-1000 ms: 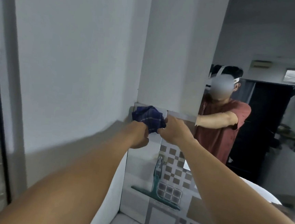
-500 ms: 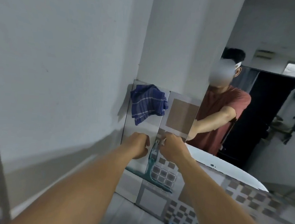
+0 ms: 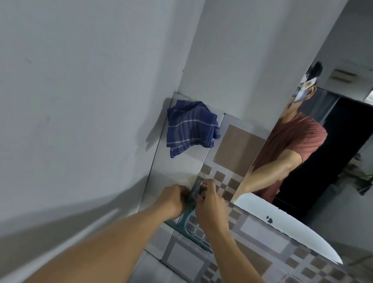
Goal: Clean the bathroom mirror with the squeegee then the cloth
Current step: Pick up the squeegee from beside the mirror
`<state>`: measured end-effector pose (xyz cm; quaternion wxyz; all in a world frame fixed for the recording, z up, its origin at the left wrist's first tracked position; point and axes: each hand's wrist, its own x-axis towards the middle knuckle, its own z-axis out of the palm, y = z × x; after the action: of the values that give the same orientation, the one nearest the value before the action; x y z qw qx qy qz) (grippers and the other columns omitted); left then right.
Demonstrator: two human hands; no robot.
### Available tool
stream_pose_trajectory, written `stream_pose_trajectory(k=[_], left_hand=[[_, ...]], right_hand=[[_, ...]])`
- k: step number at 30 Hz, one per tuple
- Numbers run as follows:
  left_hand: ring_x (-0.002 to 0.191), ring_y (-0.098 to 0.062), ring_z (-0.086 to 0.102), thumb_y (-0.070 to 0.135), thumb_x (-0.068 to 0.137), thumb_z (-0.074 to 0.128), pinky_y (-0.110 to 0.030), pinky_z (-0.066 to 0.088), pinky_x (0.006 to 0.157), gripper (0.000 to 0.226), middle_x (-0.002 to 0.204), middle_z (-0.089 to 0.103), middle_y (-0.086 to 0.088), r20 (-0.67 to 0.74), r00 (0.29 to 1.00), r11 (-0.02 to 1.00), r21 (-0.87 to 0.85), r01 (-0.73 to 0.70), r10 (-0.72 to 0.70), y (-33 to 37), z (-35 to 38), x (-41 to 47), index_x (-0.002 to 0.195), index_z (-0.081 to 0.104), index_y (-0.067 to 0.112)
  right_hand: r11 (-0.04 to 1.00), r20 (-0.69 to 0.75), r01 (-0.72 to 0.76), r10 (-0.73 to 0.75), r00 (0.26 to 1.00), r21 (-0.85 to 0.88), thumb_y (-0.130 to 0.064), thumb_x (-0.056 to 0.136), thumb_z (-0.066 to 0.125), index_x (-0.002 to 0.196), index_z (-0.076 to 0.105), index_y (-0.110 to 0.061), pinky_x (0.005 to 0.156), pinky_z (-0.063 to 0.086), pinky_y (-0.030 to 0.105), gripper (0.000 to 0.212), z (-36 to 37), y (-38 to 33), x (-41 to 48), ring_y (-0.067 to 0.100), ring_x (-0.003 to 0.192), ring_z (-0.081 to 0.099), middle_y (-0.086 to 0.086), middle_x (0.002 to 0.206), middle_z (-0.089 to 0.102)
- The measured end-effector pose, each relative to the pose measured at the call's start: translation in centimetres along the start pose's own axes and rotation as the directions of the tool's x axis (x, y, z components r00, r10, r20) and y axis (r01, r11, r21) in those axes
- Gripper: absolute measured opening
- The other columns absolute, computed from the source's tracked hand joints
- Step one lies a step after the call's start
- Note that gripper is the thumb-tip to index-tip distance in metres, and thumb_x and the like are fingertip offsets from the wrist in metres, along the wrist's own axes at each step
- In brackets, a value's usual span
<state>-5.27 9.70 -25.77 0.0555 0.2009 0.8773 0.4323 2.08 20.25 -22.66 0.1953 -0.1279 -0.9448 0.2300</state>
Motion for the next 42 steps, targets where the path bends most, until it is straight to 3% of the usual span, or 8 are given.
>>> stream_pose_trajectory(k=[7, 14, 21, 25, 30, 34, 39, 42], left_hand=[[0.090, -0.019, 0.071, 0.017, 0.088, 0.074, -0.041, 0.058, 0.095, 0.014, 0.097, 0.077, 0.001, -0.012, 0.999, 0.979, -0.199, 0.039, -0.043, -0.7, 0.0, -0.7, 0.100, 0.075, 0.022], [0.092, -0.019, 0.072, 0.012, 0.084, 0.078, -0.042, 0.060, 0.091, 0.017, 0.096, 0.077, 0.002, -0.021, 0.999, 0.949, -0.314, 0.027, -0.036, -0.1, -1.2, -1.9, 0.099, 0.075, 0.021], [0.091, -0.025, 0.073, 0.000, 0.082, 0.079, -0.044, 0.064, 0.079, 0.022, 0.096, 0.076, -0.007, -0.059, 0.997, 0.898, -0.440, 0.011, -0.041, 0.7, -2.5, -3.2, 0.100, 0.070, 0.011], [0.088, -0.023, 0.074, 0.004, 0.081, 0.080, -0.043, 0.064, 0.077, 0.028, 0.094, 0.077, -0.004, -0.108, 0.994, 0.908, -0.417, -0.049, 0.004, 1.8, -3.3, -3.8, 0.099, 0.066, 0.021], [0.078, -0.010, 0.067, 0.001, 0.086, 0.073, -0.017, 0.055, 0.062, 0.025, 0.091, 0.070, 0.002, -0.196, 0.973, 0.916, -0.354, -0.189, 0.125, 3.6, -4.0, -5.2, 0.103, 0.063, 0.018], [0.082, -0.009, 0.069, 0.013, 0.084, 0.076, -0.030, 0.061, 0.074, 0.026, 0.092, 0.071, 0.010, -0.230, 0.947, 0.913, -0.290, -0.288, 0.226, 4.4, -4.7, -6.6, 0.102, 0.063, 0.027], [0.087, 0.000, 0.071, 0.013, 0.085, 0.079, -0.023, 0.061, 0.075, 0.031, 0.098, 0.072, 0.014, -0.243, 0.921, 0.871, -0.319, -0.373, 0.305, 6.8, -5.6, -8.7, 0.107, 0.063, 0.029], [0.096, -0.012, 0.073, 0.007, 0.088, 0.074, -0.036, 0.064, 0.082, 0.032, 0.106, 0.074, 0.006, -0.214, 0.915, 0.850, -0.345, -0.399, 0.342, 8.8, -6.3, -9.9, 0.113, 0.064, 0.024]], right_hand=[[0.988, -0.022, -0.014, 0.017, 1.000, 0.157, -0.011, 0.101, 0.054, 0.130, 0.044, -0.023, 0.058, 0.049, 0.019, 0.032, 0.0, 0.4, -0.2, 0.014, 0.078, 0.059, 0.007, 0.109, 0.068], [0.971, -0.023, 0.013, -0.008, 1.000, 0.239, -0.001, 0.100, 0.052, 0.136, 0.050, -0.033, 0.055, 0.049, 0.015, 0.048, -1.7, -0.2, -0.9, 0.001, 0.076, 0.059, -0.005, 0.099, 0.063], [0.950, 0.016, -0.009, 0.004, 1.000, 0.312, 0.001, 0.098, 0.052, 0.133, 0.054, -0.032, 0.074, 0.060, 0.032, 0.048, -3.4, -1.4, -0.8, 0.010, 0.087, 0.065, -0.009, 0.096, 0.066], [0.948, 0.016, 0.018, -0.024, 1.000, 0.319, 0.002, 0.097, 0.055, 0.131, 0.054, -0.029, 0.069, 0.058, 0.030, 0.046, -4.7, -2.2, -0.8, 0.020, 0.094, 0.067, -0.004, 0.099, 0.067], [0.931, -0.010, 0.054, -0.055, 0.998, 0.360, 0.002, 0.096, 0.056, 0.124, 0.058, -0.034, 0.049, 0.051, 0.019, 0.045, -6.8, -2.9, -1.1, 0.015, 0.076, 0.067, -0.005, 0.090, 0.067], [0.906, -0.015, 0.064, -0.064, 0.998, 0.419, 0.003, 0.095, 0.057, 0.118, 0.062, -0.037, 0.069, 0.063, 0.037, 0.046, -8.5, -3.2, -2.1, 0.021, 0.081, 0.072, 0.002, 0.091, 0.070], [0.873, -0.102, 0.118, -0.079, 0.992, 0.473, -0.001, 0.095, 0.060, 0.106, 0.064, -0.038, 0.055, 0.055, 0.022, 0.039, -11.4, -3.5, -4.0, 0.016, 0.070, 0.071, 0.004, 0.088, 0.070], [0.859, -0.167, 0.159, -0.087, 0.982, 0.487, -0.002, 0.094, 0.063, 0.111, 0.065, -0.047, 0.067, 0.063, 0.038, 0.048, -13.6, -3.6, -5.0, 0.022, 0.075, 0.071, 0.000, 0.086, 0.070]])
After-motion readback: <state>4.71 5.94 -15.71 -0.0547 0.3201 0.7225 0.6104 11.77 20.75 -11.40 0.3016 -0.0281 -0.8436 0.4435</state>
